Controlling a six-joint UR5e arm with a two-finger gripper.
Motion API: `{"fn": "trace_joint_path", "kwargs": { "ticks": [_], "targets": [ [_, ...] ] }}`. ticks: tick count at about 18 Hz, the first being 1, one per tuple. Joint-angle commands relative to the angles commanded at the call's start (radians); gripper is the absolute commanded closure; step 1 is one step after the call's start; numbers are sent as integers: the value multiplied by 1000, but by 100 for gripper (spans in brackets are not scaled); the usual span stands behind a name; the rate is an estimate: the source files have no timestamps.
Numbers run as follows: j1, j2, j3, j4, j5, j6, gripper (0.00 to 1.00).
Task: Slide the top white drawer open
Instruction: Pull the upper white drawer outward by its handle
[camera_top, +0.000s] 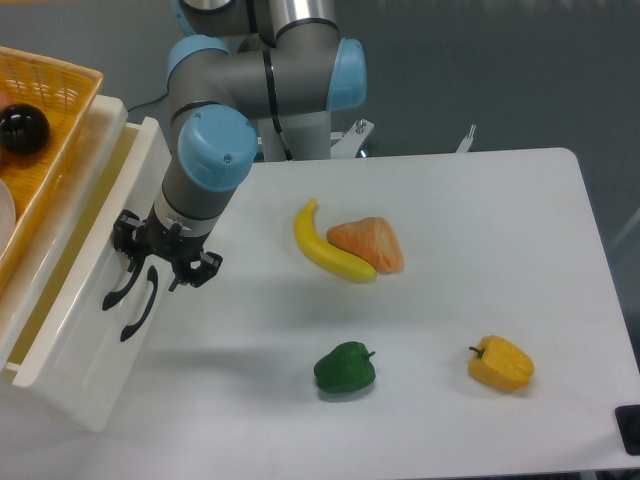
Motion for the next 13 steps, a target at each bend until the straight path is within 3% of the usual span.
{"fn": "trace_joint_path", "kwargs": {
  "ticks": [4, 13],
  "targets": [
    [0, 2, 0, 0, 0, 0, 56],
    [0, 2, 0, 0, 0, 0, 64]
  ]
}}
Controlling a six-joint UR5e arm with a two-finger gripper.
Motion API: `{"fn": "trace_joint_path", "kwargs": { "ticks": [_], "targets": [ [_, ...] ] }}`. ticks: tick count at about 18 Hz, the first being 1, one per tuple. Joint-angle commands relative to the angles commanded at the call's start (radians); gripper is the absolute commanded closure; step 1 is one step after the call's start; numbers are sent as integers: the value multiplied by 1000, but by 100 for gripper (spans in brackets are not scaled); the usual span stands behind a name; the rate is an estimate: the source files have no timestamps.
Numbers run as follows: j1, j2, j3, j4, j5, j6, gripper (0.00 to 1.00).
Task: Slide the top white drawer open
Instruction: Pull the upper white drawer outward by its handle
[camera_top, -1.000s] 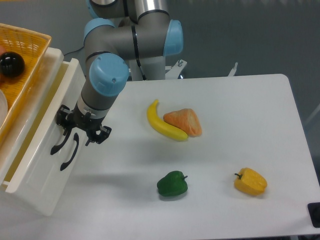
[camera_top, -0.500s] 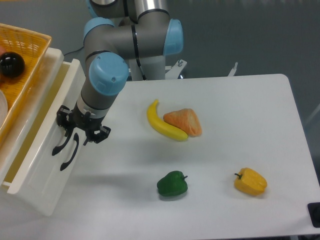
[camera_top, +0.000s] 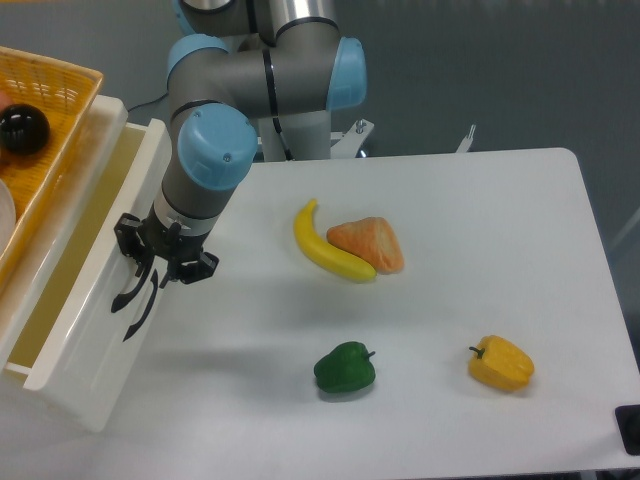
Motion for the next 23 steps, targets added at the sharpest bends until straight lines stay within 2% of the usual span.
{"fn": "trace_joint_path", "kwargs": {
  "ticks": [10, 23],
  "targets": [
    [3, 5, 5, -2, 0, 0, 82],
    [21, 0, 17, 0, 0, 2, 83]
  ]
}}
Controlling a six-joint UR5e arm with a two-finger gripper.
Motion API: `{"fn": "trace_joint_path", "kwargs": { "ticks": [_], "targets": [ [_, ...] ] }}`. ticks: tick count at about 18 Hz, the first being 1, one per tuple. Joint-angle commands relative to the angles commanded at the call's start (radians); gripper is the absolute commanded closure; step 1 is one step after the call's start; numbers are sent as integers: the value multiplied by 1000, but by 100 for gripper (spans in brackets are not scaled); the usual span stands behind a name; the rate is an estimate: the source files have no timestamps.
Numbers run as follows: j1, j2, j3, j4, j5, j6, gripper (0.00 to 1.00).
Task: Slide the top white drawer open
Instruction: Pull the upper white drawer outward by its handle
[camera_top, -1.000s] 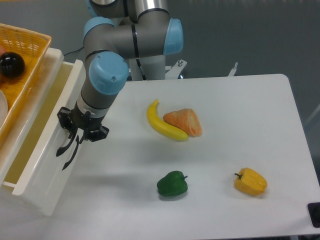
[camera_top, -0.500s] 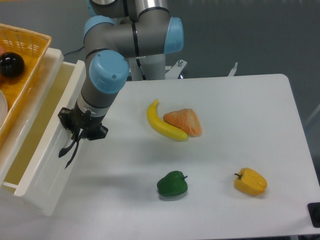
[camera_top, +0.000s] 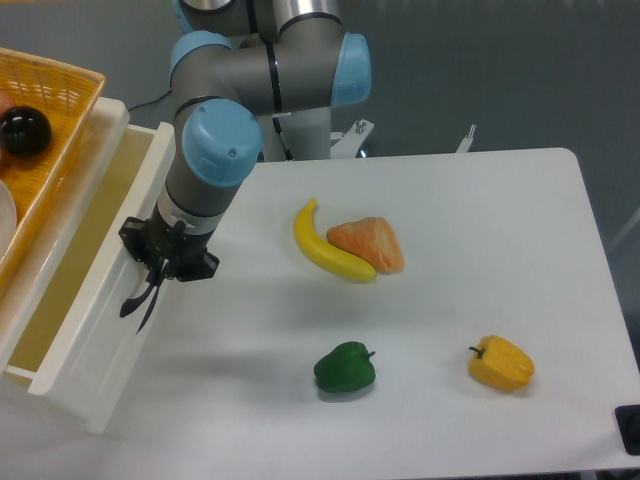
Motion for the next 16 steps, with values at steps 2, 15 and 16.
{"fn": "trace_joint_path", "kwargs": {
  "ticks": [2, 15, 16],
  "targets": [
    [8, 0, 0, 0, 0, 6, 83],
    [48, 2, -2, -2, 48, 15, 83],
    [52, 2, -2, -2, 49, 15, 83]
  ]
}}
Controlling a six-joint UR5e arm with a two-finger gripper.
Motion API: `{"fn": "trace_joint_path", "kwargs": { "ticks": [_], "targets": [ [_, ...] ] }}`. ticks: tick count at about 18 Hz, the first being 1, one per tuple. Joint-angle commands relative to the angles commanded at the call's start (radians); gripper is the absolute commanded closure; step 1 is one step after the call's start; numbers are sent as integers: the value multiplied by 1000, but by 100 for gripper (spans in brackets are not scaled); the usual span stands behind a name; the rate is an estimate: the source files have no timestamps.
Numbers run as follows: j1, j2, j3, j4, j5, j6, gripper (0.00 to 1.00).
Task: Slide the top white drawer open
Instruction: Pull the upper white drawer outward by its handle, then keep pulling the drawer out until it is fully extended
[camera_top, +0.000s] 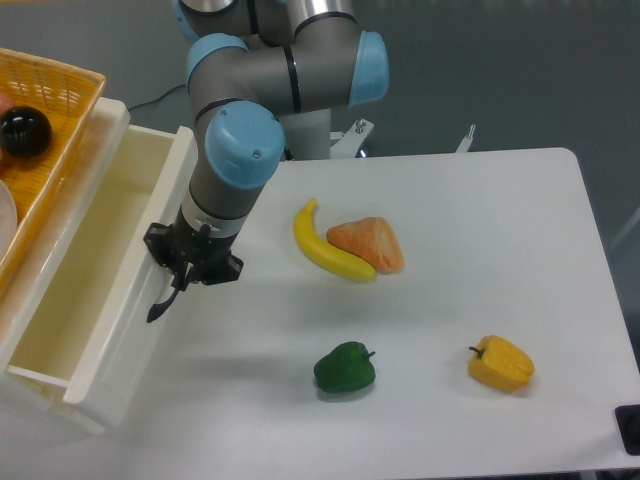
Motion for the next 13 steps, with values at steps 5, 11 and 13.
{"fn": "trace_joint_path", "kwargs": {
  "ticks": [5, 11, 13],
  "targets": [
    [26, -5, 0, -3, 5, 31, 83],
    [46, 2, 11, -2, 6, 34, 83],
    [54, 2, 12, -2, 6, 35, 83]
  ]
}}
